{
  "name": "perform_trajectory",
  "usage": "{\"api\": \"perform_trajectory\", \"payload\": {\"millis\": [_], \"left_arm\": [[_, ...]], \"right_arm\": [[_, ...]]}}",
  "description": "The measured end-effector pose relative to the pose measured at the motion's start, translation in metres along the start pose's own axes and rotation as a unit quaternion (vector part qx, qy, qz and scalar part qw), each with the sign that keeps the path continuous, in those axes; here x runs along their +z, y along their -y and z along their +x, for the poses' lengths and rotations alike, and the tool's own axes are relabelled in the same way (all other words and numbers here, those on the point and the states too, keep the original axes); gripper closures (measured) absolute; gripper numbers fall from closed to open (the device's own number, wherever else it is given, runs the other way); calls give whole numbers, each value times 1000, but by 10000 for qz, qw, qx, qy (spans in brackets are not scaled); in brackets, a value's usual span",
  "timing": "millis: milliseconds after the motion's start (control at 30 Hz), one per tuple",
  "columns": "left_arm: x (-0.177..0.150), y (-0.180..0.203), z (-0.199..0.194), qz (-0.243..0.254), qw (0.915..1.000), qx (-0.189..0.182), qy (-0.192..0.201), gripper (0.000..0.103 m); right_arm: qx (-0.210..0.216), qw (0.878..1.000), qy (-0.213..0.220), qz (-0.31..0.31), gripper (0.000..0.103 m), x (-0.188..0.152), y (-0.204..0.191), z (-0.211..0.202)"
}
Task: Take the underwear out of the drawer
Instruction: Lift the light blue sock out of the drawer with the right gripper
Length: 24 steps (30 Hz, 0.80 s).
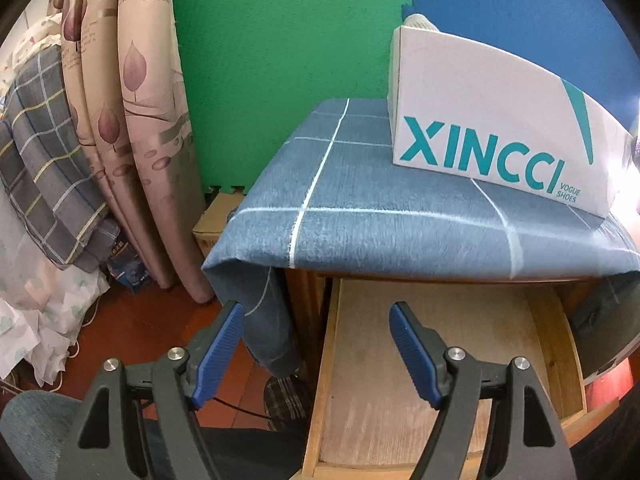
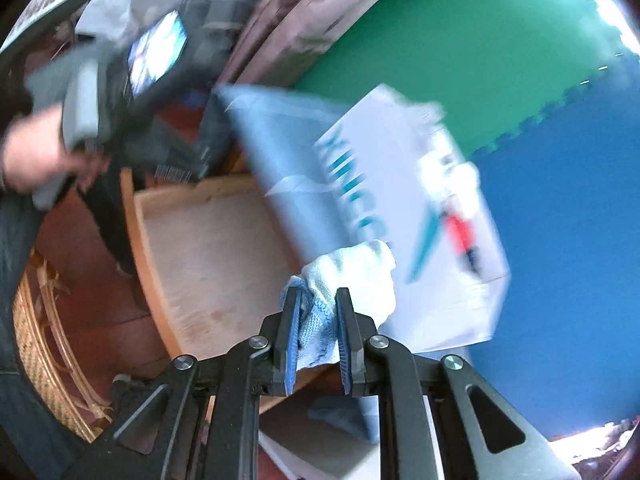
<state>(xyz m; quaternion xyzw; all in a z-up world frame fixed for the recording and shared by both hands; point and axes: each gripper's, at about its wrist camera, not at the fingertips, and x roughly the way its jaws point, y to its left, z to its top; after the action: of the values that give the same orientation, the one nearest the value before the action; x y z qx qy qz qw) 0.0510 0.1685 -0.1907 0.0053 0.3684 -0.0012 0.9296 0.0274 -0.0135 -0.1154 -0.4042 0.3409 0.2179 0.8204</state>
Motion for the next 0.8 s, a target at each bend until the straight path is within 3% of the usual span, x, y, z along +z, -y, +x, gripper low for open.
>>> {"api": "perform_trajectory", "payload": {"millis": [167, 433, 700, 800], "left_arm": [[-2, -2, 3, -92, 10000, -30, -6, 26], [-3, -6, 6, -211, 9997, -139, -17, 26], [-2, -10, 5, -299, 9994, -161, -2, 26], [-2, -10, 4, -259, 9996, -89, 34, 26]], "right_arm": [[-430, 9988, 204, 67, 88, 29, 54, -62], [-1188, 9921, 266, -304, 88, 69, 91, -85], [-695, 9970, 340, -3, 88, 77, 84, -73], [26, 9994, 341, 98, 88, 68, 53, -64]]}}
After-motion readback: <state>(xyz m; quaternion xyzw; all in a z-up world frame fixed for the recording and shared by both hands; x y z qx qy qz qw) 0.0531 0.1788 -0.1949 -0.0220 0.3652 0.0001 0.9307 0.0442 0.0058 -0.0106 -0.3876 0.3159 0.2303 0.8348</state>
